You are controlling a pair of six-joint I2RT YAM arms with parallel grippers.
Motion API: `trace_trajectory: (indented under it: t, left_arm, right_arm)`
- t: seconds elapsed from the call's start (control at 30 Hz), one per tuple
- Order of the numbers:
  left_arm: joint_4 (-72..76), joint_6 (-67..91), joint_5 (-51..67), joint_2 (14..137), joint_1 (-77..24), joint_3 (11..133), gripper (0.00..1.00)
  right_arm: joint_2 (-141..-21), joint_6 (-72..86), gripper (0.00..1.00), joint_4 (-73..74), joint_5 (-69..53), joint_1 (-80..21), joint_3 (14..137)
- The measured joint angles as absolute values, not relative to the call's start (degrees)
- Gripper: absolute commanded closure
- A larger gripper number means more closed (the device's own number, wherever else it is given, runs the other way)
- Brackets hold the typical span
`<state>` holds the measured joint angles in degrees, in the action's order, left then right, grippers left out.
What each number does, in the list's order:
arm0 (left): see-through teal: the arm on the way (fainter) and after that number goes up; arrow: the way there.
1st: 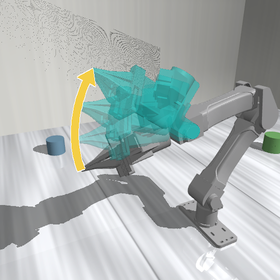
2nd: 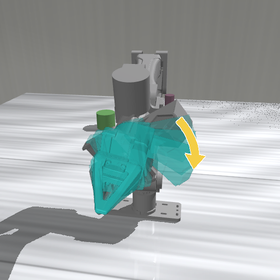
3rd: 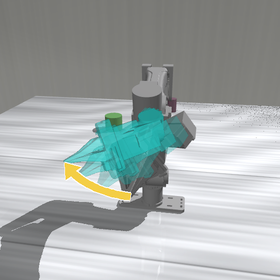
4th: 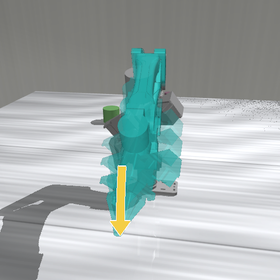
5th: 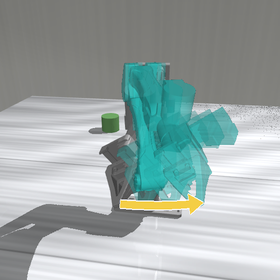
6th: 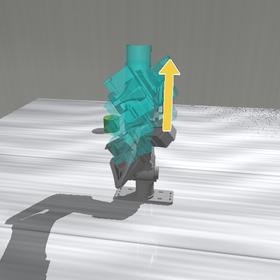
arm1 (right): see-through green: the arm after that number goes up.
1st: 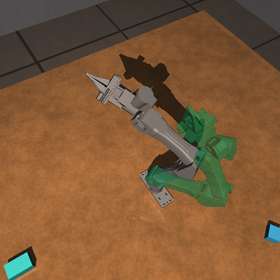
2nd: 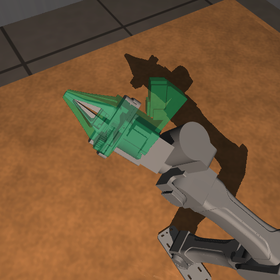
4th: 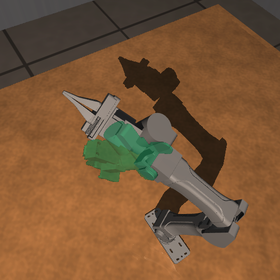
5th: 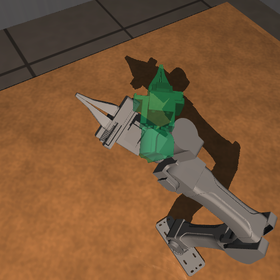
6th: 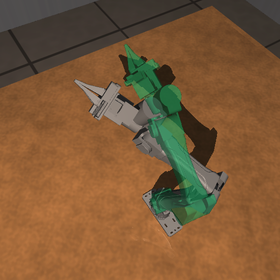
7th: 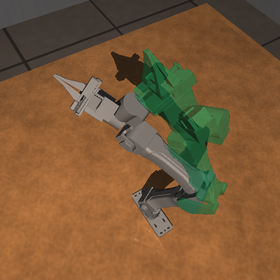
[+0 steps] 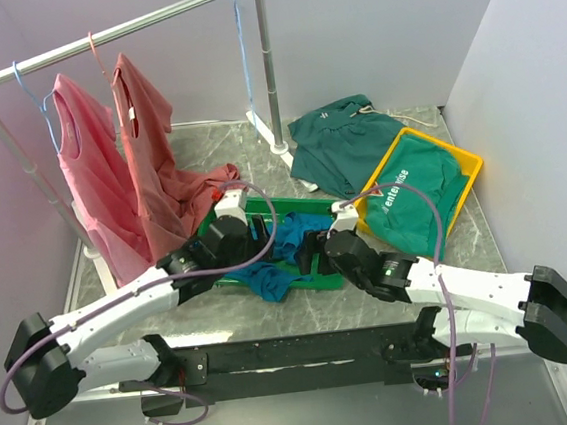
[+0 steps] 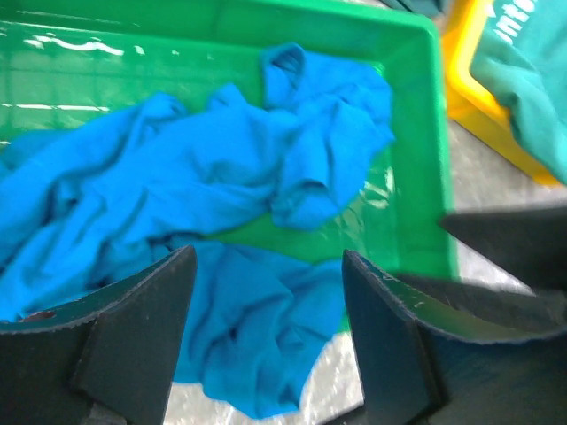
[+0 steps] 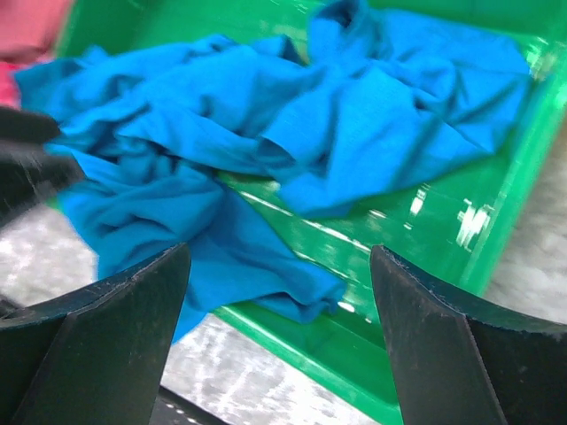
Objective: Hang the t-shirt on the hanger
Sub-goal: Reset both arms
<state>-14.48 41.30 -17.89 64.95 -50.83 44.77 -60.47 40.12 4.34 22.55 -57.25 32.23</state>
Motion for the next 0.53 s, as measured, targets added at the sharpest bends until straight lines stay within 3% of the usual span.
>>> trace_trajectory:
  t: [0.1,0.13,0.53]
  left_arm:
    - [-14.1,41.7,-17.8,62.7,-53.2,43.3,0.11]
    - [-13.9,41.8,-17.7,61.8,-54.1,42.7,0.02]
    - [-12.4,45.2,-22.0,53.7,-59.2,37.3,0.03]
  right_arm:
    - [-59.2,39.9,0.07,2.4,21.8,-57.3,31.5]
    - [-58.2,39.9,0.07,2.2,21.7,-57.3,31.0]
    - [-45.7,41.6,0.05,5.9,26.3,-57.2,27.9]
